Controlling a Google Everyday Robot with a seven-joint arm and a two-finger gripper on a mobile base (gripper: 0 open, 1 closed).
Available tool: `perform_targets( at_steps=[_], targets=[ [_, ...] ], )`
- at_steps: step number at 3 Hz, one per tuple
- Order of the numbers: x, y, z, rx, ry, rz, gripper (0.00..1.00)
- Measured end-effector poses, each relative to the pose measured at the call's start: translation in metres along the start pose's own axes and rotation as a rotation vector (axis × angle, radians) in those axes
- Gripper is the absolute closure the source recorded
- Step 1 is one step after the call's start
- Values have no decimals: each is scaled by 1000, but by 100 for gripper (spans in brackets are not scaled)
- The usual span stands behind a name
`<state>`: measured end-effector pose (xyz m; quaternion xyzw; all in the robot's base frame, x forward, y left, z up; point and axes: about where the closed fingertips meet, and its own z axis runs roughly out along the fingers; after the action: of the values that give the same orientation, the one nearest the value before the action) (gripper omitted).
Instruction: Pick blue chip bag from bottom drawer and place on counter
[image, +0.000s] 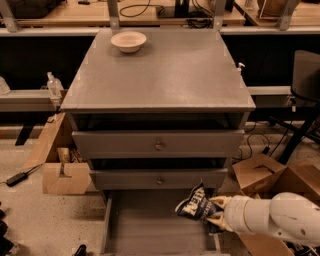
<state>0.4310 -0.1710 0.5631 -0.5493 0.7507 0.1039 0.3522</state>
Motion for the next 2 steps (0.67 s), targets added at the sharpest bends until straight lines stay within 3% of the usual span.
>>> perform_targets(
  at_steps=[1,2],
  targets=[
    [-23,-19,-20,22,14,-13,100],
    [-72,-65,-60,73,31,-14,100]
  ],
)
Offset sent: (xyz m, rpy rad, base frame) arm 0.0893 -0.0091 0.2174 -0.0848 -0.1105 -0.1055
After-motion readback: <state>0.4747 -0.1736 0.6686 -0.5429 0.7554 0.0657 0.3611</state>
